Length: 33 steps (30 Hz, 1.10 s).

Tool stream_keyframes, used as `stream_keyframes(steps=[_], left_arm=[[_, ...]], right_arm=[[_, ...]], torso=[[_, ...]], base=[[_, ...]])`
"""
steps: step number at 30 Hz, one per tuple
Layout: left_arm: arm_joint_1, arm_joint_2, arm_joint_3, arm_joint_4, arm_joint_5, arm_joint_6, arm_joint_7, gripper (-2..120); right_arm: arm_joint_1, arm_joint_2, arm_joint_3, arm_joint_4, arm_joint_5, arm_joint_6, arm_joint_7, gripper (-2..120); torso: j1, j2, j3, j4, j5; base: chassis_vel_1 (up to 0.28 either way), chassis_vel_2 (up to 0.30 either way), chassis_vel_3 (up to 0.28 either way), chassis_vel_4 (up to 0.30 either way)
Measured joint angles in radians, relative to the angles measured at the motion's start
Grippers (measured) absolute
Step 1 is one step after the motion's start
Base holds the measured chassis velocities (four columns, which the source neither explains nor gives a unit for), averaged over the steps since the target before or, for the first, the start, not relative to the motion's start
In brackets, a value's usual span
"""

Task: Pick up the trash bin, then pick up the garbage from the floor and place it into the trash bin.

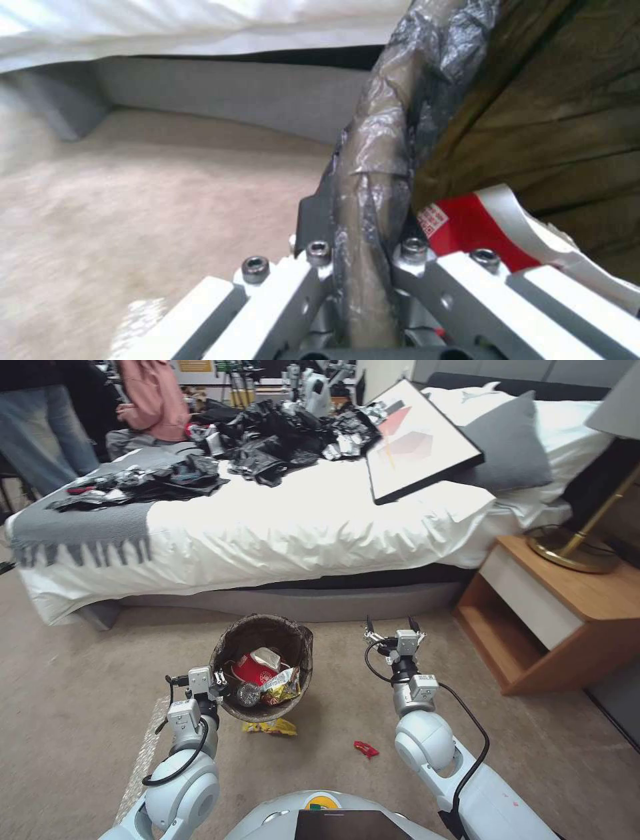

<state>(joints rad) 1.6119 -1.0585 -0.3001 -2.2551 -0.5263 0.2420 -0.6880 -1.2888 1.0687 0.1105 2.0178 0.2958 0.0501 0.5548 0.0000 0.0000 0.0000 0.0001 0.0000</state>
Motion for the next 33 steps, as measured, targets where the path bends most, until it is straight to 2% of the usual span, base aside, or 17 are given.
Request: stream_keyframes(steps=[7, 19, 23, 26, 27, 30, 33], left_arm=[[0.000, 0.000, 0.000, 0.001, 0.000, 0.000, 0.000, 0], [0.001, 0.003, 0.000, 0.007, 0.014, 0.001, -0.001, 0], [0.000, 0.005, 0.001, 0.007, 0.021, 0.002, 0.000, 0], [0.002, 0.006, 0.001, 0.007, 0.024, 0.001, 0.002, 0], [0.002, 0.006, 0.001, 0.007, 0.024, 0.001, 0.002, 0], [0.002, 0.005, 0.001, 0.007, 0.028, 0.001, 0.005, 0], [0.002, 0.003, 0.001, 0.011, 0.030, 0.000, 0.006, 0]], right_arm=[[0.001, 0.001, -0.001, -0.004, 0.000, 0.000, 0.001, 100], [0.011, -0.010, -0.008, -0.024, -0.004, -0.001, 0.002, 100], [0.040, -0.071, -0.022, -0.055, 0.006, -0.011, -0.004, 100], [0.056, -0.138, -0.070, -0.091, 0.074, -0.020, -0.024, 100], [0.056, -0.138, -0.070, -0.091, 0.074, -0.020, -0.024, 100], [0.075, -0.218, -0.140, -0.144, 0.169, -0.009, -0.069, 100], [0.086, -0.241, -0.163, -0.176, 0.203, -0.004, -0.100, 100]], torso=[[0.000, 0.000, 0.000, 0.0000, 0.0001], [0.000, 0.000, 0.000, 0.0001, 0.0001], [0.000, 0.000, 0.000, 0.0000, 0.0001], [0.000, 0.000, 0.000, -0.0003, 0.0001], [0.000, 0.000, 0.000, -0.0003, 0.0001], [0.000, 0.000, 0.000, -0.0003, 0.0003], [0.000, 0.000, 0.000, -0.0002, 0.0002]], base=[[0.079, 0.106, 0.078, 0.069], [0.000, 0.000, 0.000, 0.000], [0.000, 0.000, 0.000, 0.000], [0.000, 0.000, 0.000, 0.000], [0.000, 0.000, 0.000, 0.000], [0.000, 0.000, 0.000, 0.000], [0.000, 0.000, 0.000, 0.000]])
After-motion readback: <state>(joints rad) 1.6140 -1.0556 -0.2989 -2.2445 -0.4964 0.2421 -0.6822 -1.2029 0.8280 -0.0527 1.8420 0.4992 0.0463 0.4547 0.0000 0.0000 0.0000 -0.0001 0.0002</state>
